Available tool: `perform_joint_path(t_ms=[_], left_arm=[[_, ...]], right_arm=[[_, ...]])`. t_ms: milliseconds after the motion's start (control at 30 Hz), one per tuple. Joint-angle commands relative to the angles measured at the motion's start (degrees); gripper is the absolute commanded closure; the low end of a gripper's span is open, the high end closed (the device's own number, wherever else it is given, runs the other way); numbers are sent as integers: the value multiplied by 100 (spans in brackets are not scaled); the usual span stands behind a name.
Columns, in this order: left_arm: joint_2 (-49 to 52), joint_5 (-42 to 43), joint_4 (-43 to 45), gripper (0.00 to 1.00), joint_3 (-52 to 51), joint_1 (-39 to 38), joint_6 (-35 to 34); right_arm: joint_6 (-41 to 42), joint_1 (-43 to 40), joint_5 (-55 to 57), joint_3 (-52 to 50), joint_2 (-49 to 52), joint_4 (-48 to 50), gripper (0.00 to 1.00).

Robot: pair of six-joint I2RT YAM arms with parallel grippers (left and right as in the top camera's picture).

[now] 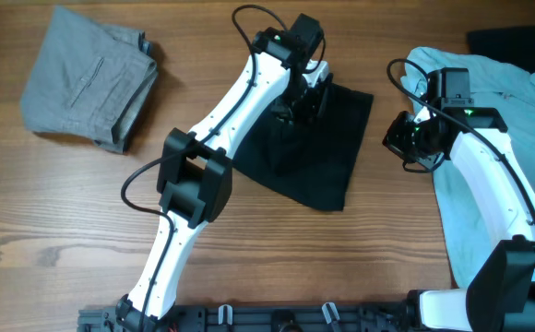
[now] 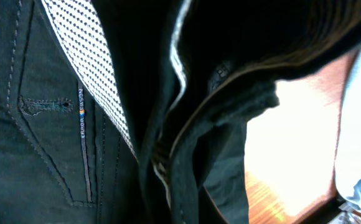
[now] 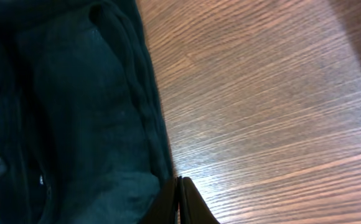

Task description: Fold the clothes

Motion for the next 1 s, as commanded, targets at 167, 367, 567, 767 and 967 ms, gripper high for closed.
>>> perform_joint_path(t_ms=[167, 367, 567, 767, 967], left_arm=[[-11, 977, 70, 41, 90, -234, -280], [-96, 684, -750, 48, 92, -20, 258], [-136, 24, -155, 96, 90, 595, 173], [186, -173, 822, 96, -516, -391, 170], [59, -162, 651, 96, -632, -1005, 83]], right_arm=[[20, 9, 208, 81, -59, -142, 93], [-970, 11, -415, 59, -59, -175, 71], [-385, 87, 131, -42, -57, 254, 72], [214, 87, 610, -42, -57, 35, 73], [76, 90, 605, -44, -57, -258, 75]])
